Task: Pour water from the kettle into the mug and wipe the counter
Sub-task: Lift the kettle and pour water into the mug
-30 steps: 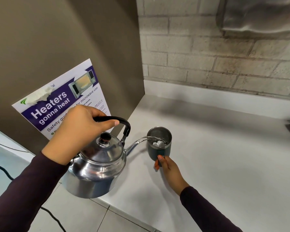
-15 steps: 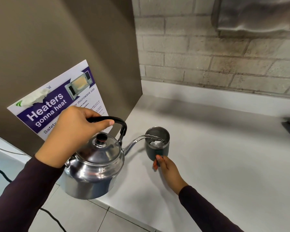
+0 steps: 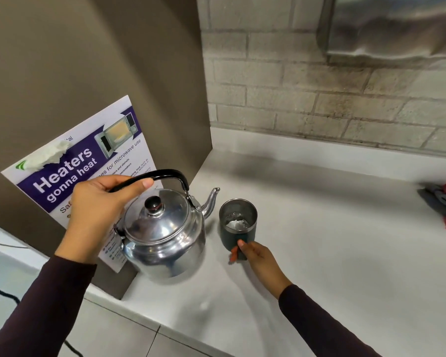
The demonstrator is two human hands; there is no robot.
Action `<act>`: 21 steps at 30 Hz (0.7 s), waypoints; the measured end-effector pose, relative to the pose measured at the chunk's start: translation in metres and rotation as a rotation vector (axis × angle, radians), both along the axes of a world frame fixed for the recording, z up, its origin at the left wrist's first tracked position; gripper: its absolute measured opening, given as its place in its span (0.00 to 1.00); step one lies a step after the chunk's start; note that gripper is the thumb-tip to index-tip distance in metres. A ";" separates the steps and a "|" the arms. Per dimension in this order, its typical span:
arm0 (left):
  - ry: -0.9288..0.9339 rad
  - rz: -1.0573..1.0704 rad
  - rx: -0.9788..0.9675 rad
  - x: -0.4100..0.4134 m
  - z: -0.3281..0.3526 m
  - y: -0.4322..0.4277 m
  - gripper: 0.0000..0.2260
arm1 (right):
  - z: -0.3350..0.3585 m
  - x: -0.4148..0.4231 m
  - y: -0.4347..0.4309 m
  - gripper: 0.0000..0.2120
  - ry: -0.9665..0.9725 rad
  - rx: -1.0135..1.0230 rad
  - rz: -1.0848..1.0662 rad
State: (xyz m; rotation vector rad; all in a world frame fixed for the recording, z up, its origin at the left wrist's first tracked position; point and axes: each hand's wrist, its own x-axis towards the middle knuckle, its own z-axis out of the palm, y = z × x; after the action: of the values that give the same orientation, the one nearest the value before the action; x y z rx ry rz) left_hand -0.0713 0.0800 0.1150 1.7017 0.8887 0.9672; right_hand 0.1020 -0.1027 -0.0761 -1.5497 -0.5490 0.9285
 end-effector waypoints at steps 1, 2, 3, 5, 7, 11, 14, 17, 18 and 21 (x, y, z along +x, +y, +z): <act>-0.022 0.000 0.009 0.003 0.002 0.001 0.06 | 0.002 0.002 0.000 0.16 0.005 -0.007 -0.004; -0.036 -0.005 0.026 0.007 0.003 0.002 0.06 | 0.004 0.005 -0.001 0.16 -0.004 -0.017 -0.016; -0.045 -0.010 0.046 0.012 0.005 0.005 0.06 | 0.005 0.008 -0.002 0.17 -0.025 -0.030 -0.039; -0.059 -0.001 0.086 0.022 0.010 0.010 0.05 | 0.008 0.015 -0.005 0.20 -0.084 -0.052 -0.095; -0.069 -0.012 0.132 0.038 0.017 0.016 0.06 | 0.013 0.022 -0.010 0.18 -0.126 -0.056 -0.152; -0.099 -0.046 0.196 0.074 0.026 0.029 0.07 | 0.023 0.034 -0.020 0.13 -0.191 -0.067 -0.189; -0.076 -0.095 0.220 0.106 0.029 0.040 0.13 | 0.026 0.039 -0.030 0.14 -0.196 -0.070 -0.223; -0.059 -0.159 0.210 0.142 0.028 0.050 0.09 | 0.027 0.041 -0.039 0.14 -0.192 -0.057 -0.274; -0.062 -0.185 0.182 0.154 0.026 0.052 0.08 | 0.028 0.040 -0.042 0.14 -0.189 -0.053 -0.284; -0.061 -0.248 0.067 0.188 0.011 0.063 0.10 | 0.029 0.038 -0.049 0.14 -0.169 -0.054 -0.308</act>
State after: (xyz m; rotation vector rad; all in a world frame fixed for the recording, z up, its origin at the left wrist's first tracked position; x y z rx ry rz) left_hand 0.1163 0.1428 0.1256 1.7807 0.5948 0.8836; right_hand 0.1402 -0.1513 -0.0475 -1.7140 -0.3904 0.5855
